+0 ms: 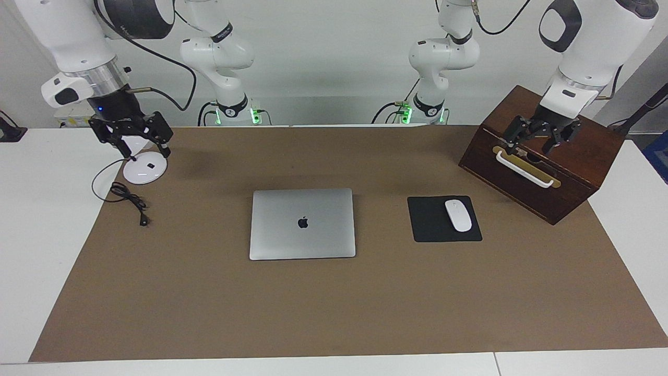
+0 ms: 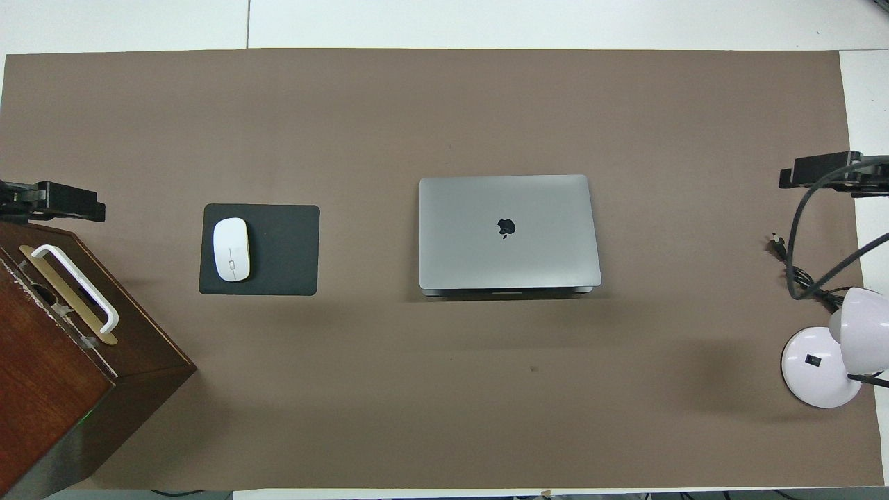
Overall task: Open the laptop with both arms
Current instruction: 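Move the right gripper to the front edge of the silver laptop lid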
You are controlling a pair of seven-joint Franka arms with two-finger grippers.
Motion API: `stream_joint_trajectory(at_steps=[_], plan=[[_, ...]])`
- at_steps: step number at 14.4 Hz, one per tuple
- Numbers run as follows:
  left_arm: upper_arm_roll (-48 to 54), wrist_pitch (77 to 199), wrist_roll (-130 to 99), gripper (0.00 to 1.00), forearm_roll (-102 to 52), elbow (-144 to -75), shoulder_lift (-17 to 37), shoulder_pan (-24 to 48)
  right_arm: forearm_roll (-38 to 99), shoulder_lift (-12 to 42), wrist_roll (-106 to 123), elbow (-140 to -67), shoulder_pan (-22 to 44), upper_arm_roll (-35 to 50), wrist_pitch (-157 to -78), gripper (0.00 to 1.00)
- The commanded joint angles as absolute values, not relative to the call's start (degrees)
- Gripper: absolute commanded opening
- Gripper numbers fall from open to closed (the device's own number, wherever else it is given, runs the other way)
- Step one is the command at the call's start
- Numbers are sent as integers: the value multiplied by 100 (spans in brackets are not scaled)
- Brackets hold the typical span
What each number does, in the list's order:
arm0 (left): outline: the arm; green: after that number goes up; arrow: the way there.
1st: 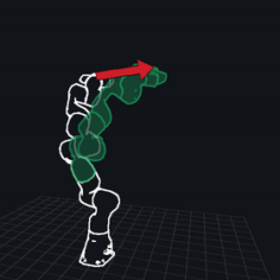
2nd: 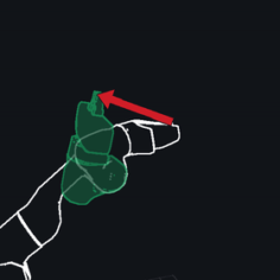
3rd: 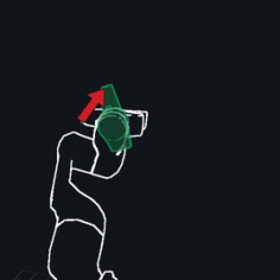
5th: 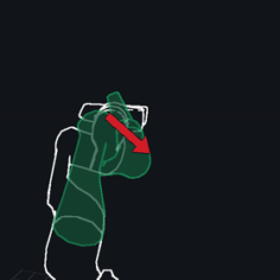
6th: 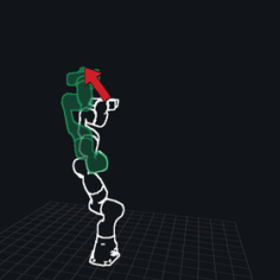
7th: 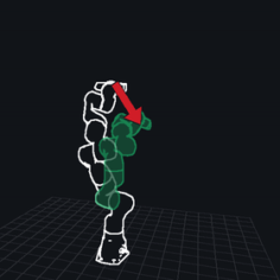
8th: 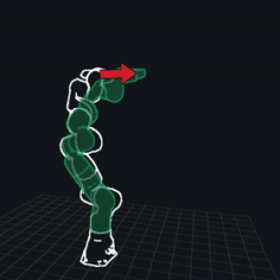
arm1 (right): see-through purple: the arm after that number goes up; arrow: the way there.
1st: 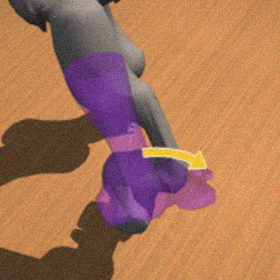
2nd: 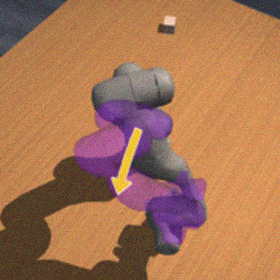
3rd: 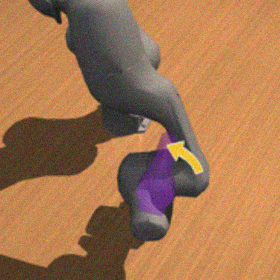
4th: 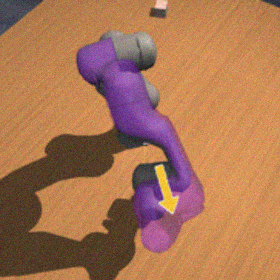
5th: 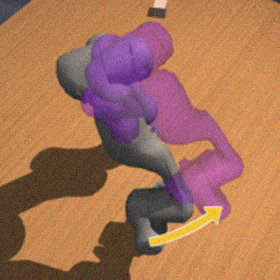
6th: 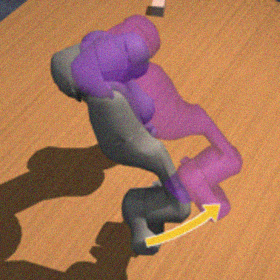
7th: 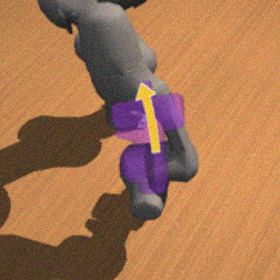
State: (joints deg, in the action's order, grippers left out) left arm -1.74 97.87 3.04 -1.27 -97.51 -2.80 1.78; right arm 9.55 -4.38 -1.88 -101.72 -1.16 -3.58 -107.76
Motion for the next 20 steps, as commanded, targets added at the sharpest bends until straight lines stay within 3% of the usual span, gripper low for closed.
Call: stream_joint_trajectory(at_steps=[1,3,8,10,20], plan=[[-123,9703,290,100,-70,-9782,-369,114,1588,-694,-508,-10888,-150,-308,-11459,100],[-123,9703,281,100,-79,-9782,-369,140,2098,-808,-1025,-11301,-97,-229,-11898,100],[-123,9729,229,97,-88,-9782,-369,132,2689,-1335,-2448,-12646,763,-220,-13375,100],[-123,9764,202,0,-114,-9782,-360,141,2698,-1537,-3134,-13058,1237,-220,-13954,100],[-88,10896,272,0,-193,-10053,-342,220,2716,-1547,-5097,-14430,2609,-211,-15950,100]])
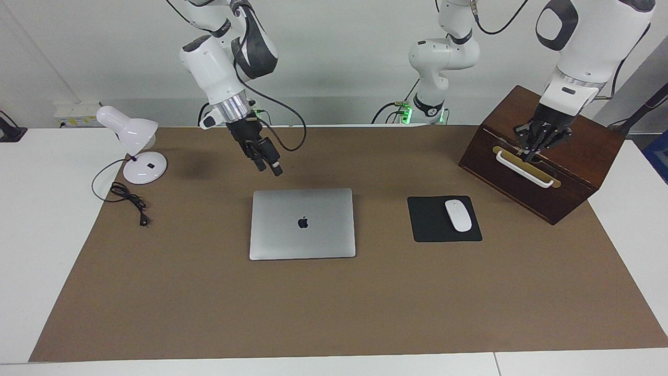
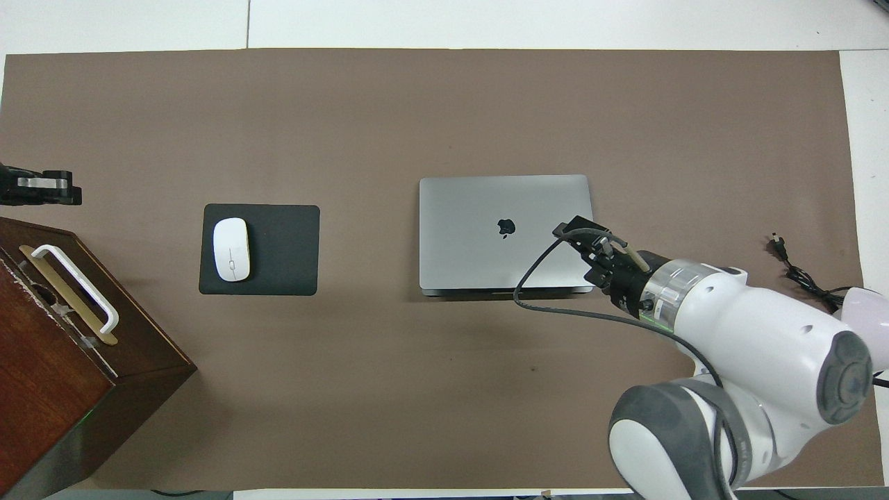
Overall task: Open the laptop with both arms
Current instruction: 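Move the right gripper to the front edge of the silver laptop lid, then bring the left gripper toward the laptop front while the right gripper holds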
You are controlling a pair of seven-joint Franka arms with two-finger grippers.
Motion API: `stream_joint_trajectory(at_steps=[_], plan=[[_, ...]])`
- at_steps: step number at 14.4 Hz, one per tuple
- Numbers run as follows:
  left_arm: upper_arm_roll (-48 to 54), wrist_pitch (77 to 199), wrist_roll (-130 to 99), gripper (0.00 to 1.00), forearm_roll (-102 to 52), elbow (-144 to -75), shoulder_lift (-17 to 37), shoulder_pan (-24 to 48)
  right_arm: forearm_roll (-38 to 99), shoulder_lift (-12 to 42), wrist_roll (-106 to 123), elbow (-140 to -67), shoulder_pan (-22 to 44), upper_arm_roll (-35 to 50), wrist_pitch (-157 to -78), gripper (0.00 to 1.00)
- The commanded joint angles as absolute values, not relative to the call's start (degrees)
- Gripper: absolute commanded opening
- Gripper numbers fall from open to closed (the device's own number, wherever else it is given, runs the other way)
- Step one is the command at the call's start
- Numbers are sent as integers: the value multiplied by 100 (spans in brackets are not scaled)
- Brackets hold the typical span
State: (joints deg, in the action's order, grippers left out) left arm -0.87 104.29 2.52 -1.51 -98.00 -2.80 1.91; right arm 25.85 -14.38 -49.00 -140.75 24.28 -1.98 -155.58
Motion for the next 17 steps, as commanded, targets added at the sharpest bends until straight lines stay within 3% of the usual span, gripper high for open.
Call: stream_joint_trajectory(at_steps=[1,7,11,17], plan=[[-79,11186,272,0,-193,-10351,-412,255,2716,-1469,-5176,-14501,2732,-211,-16144,100],[-62,12329,255,0,-211,-11406,-817,641,2864,-1065,-5502,-14520,2962,-211,-16557,100],[-62,13558,272,0,-211,-12609,-1238,1018,2970,-511,-5493,-14502,3111,-211,-17111,100],[-70,15456,316,0,-211,-13850,-1240,1669,3006,-290,-5484,-14440,3111,-211,-17139,100]])
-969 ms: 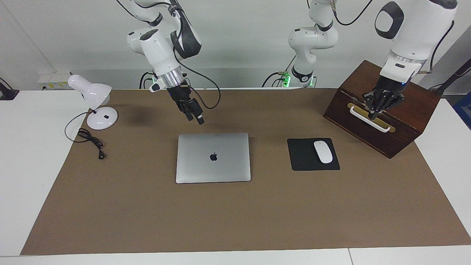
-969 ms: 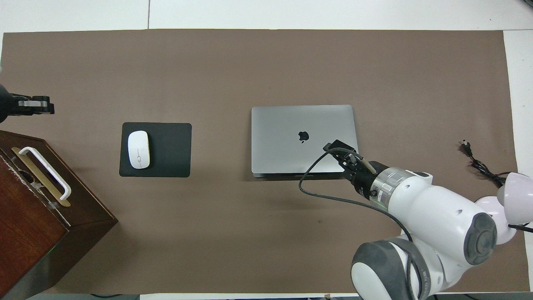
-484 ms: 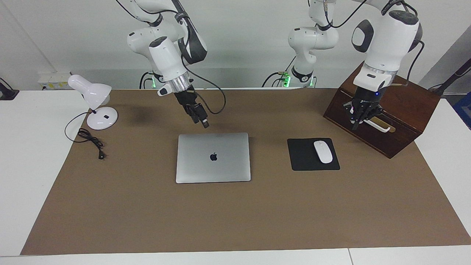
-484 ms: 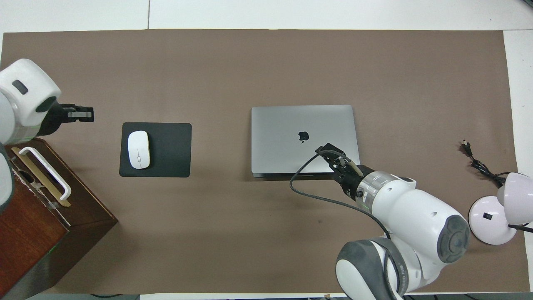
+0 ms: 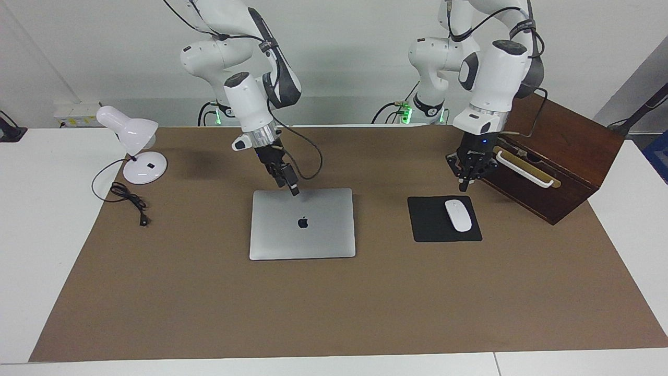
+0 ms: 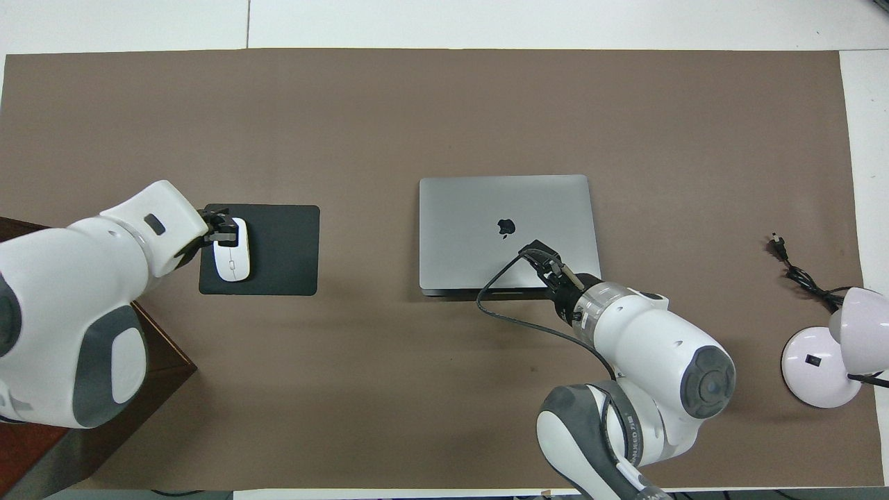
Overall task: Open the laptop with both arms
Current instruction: 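Bring the left gripper toward the laptop front while the right gripper holds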
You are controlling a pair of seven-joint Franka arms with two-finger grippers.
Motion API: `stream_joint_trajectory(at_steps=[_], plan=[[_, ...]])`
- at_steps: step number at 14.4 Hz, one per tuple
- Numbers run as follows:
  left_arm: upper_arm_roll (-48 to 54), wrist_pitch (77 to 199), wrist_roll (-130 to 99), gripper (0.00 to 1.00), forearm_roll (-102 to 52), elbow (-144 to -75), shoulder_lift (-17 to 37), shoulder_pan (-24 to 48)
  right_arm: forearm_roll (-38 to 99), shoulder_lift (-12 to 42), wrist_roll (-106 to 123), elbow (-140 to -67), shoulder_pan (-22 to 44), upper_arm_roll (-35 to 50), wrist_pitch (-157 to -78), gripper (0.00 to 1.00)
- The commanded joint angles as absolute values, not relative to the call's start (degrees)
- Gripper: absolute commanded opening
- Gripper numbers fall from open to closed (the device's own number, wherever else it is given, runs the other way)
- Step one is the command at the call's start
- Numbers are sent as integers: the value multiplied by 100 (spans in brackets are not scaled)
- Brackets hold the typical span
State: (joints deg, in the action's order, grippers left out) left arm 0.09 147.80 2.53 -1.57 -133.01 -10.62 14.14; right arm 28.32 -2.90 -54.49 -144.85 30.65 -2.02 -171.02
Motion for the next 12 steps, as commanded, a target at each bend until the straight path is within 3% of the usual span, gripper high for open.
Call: stream_joint_trajectory(at_steps=[1,6,12], plan=[[-70,15869,316,0,-211,-14078,-1222,1792,3032,-299,-5493,-14449,3120,-202,-17130,100],[-79,17575,378,0,-211,-15133,-1125,2459,3103,-220,-5432,-14432,3120,-202,-17130,100],[-79,18588,378,0,-211,-15661,-853,3312,3111,-141,-5388,-14379,3111,-202,-17121,100]])
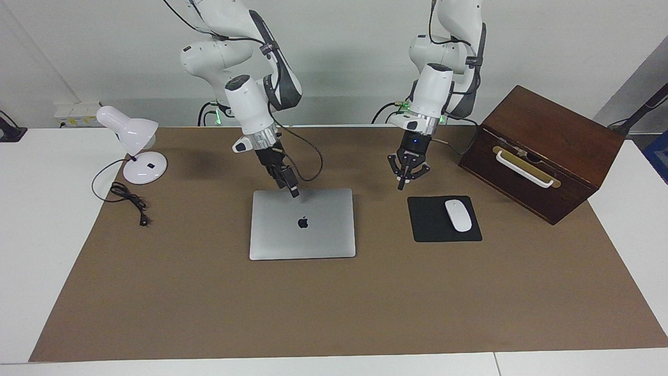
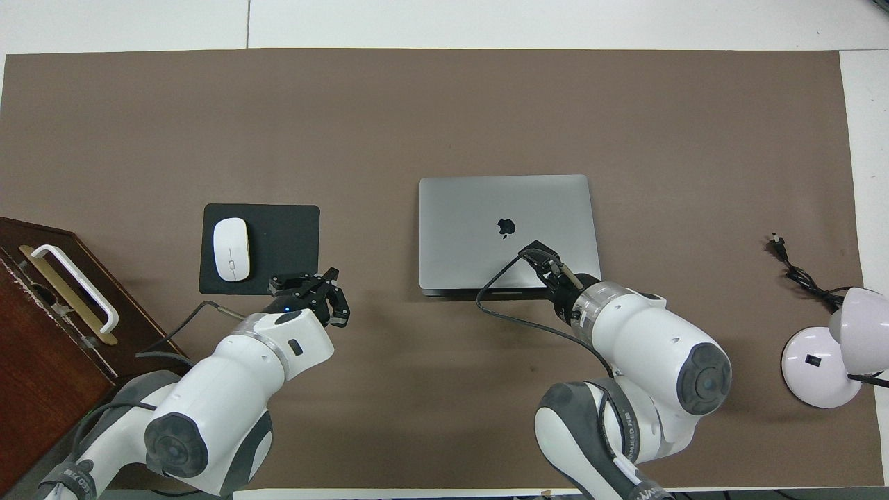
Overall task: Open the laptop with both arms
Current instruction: 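Bring the left gripper toward the laptop front while the right gripper holds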
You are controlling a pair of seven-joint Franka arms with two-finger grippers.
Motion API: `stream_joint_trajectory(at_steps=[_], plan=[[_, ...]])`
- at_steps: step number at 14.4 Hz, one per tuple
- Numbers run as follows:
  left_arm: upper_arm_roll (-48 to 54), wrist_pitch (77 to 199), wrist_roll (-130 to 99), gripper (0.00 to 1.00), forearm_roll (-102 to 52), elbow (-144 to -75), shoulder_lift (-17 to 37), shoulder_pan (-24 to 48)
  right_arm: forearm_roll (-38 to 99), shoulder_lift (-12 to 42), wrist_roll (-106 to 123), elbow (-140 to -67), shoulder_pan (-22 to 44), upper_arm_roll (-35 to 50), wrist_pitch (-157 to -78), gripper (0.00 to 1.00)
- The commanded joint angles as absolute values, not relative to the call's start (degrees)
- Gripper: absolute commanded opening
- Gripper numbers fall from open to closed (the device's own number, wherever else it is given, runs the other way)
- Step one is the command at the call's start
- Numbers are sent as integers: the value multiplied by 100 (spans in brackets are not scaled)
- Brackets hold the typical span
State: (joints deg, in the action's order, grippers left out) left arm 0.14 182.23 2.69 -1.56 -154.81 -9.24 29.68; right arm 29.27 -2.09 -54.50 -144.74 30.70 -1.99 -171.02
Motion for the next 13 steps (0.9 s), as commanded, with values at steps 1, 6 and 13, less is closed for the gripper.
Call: stream_joint_trajectory(at_steps=[1,6,13], plan=[[-79,18606,378,0,-211,-15714,-844,3461,3103,-141,-5379,-14370,3103,-202,-17112,100],[-79,18589,-94,0,-211,-15882,-923,4191,3111,88,-5335,-14177,3094,-202,-17121,100],[-70,19132,-808,0,-220,-15882,-634,4596,3129,150,-5422,-14063,3181,-193,-17112,100]])
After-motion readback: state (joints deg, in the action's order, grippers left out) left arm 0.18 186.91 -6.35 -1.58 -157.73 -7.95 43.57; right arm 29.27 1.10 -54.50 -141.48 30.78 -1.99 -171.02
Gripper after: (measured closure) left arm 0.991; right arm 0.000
